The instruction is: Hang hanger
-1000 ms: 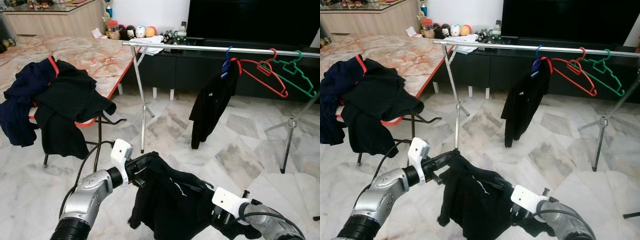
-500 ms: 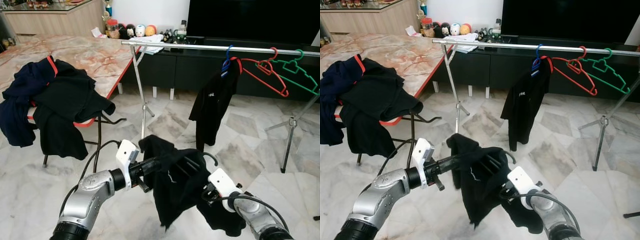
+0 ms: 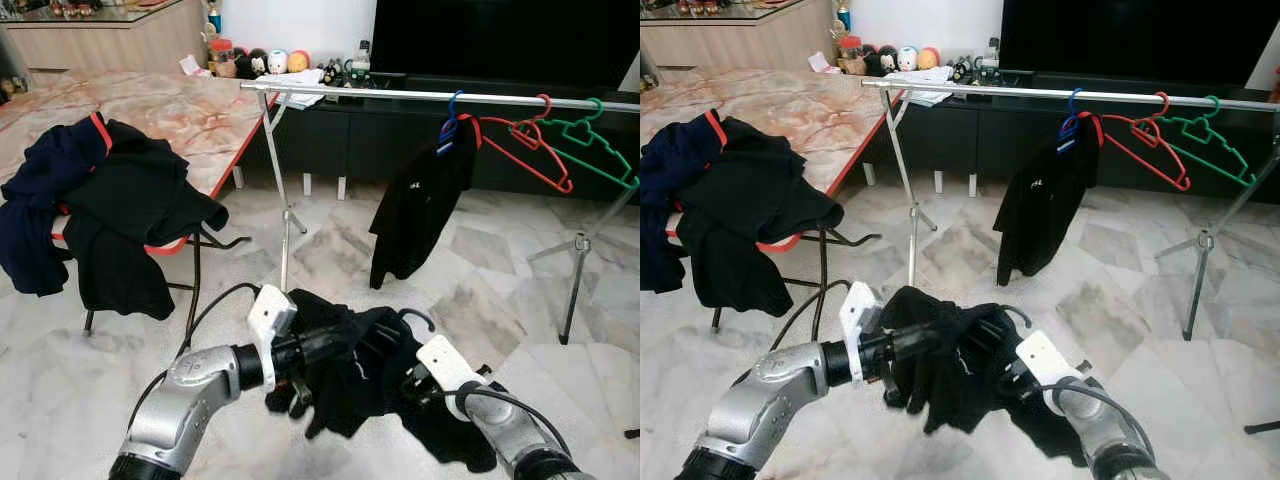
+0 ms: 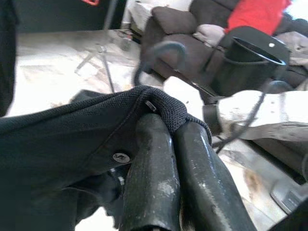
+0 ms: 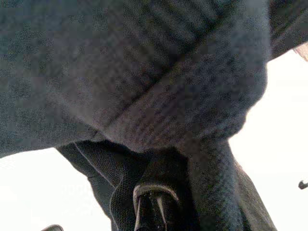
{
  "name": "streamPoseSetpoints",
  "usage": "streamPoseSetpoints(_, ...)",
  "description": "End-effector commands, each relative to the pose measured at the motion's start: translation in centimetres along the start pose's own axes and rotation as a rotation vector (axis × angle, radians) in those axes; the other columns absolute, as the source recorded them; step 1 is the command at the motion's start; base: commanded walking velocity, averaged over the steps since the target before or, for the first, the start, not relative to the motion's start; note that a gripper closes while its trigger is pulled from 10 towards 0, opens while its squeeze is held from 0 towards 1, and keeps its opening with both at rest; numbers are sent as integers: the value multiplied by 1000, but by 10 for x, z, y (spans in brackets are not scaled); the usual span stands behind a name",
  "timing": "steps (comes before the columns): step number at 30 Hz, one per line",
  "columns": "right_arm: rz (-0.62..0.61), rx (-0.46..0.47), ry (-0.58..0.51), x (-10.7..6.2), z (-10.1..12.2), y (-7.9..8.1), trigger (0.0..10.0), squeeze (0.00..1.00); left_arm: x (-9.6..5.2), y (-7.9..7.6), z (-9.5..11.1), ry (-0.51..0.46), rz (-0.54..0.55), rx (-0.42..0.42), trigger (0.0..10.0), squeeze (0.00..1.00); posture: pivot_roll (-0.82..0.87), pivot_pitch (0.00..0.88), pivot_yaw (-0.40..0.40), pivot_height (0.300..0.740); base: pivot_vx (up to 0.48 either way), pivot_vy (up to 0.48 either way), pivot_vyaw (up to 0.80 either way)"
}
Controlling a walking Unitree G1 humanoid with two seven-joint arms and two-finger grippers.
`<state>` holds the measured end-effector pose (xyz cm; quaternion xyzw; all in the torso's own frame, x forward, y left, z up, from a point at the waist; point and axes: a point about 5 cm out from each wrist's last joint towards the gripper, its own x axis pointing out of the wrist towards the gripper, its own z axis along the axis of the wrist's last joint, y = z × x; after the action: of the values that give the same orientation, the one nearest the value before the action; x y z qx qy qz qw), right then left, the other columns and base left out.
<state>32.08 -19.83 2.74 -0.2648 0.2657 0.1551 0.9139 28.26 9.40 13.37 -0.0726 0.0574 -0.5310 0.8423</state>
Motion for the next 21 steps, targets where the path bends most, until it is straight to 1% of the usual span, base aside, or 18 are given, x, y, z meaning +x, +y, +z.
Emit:
streamPoseSetpoints(1, -36, 88, -35, 2, 10, -4, 0, 0, 3, -7, 3, 1, -47, 11, 3608, 439, 42, 63, 2, 740, 0, 0, 0)
streamPoseSetpoints(3, -35, 130, -54, 3, 14, -4, 0, 0, 3, -9, 1, 16, -52, 12, 3804, 420, 40, 61, 4, 740, 0, 0, 0)
streamPoseSetpoints(4, -27, 169, -72, 3, 18, -4, 0, 0, 3, -9, -1, 29, -56, 14, 4824, 408, 40, 61, 4, 740, 0, 0, 0)
streamPoseSetpoints(5, -10, 205, -90, 4, 21, -3, 0, 0, 3, -10, -2, 38, -63, 14, 6118, 404, 40, 60, 5, 740, 0, 0, 0)
streamPoseSetpoints(6, 1, 228, -103, 5, 24, -2, 0, 0, 3, -11, -3, 44, -67, 14, 6118, 404, 40, 60, 5, 740, 0, 0, 0)
streamPoseSetpoints(7, 49, 250, -126, 5, 28, 3, 0, 0, 3, -12, -4, 53, -73, 13, 8431, 424, 40, 59, 5, 740, 0, 0, 0)
streamPoseSetpoints(8, 91, 251, -150, 6, 32, 7, 0, 0, 3, -13, -5, 61, -80, 13, 8745, 545, 40, 59, 5, 740, 0, 0, 0)
streamPoseSetpoints(9, 119, 250, -175, 6, 36, 11, 0, 0, 4, -14, -7, 70, -85, 15, 8784, 1000, 40, 59, 5, 740, 0, 0, 0)
streamPoseSetpoints(10, 136, 257, -193, 7, 40, 13, 0, 0, 4, -15, -8, 78, -88, 15, 10000, 1000, 41, 59, 6, 740, 0, 0, 0)
streamPoseSetpoints(12, 153, 261, -215, 7, 43, 14, 0, 0, 4, -15, -9, 84, -90, 17, 10000, 1000, 39, 61, 5, 740, 0, 0, 0)
streamPoseSetpoints(15, 156, 251, -211, 7, 43, 14, 0, 0, 3, -15, -10, 95, -87, 19, 10000, 1000, 41, 62, 5, 740, 0, 0, 0)
streamPoseSetpoints(17, 148, 226, -194, 7, 41, 13, 0, 0, 1, -15, -11, 109, -94, 22, 10000, 1000, 42, 63, 5, 740, 0, 0, 0)
streamPoseSetpoints(19, 134, 175, -170, 6, 38, 12, 0, 0, 0, -16, -10, 109, -101, 21, 10000, 1000, 43, 66, 4, 740, 0, 0, 0)
streamPoseSetpoints(21, 124, 164, -159, 6, 35, 10, 0, 0, -2, -16, -10, 108, -107, 19, 10000, 1000, 43, 66, 4, 740, 0, 0, 0)
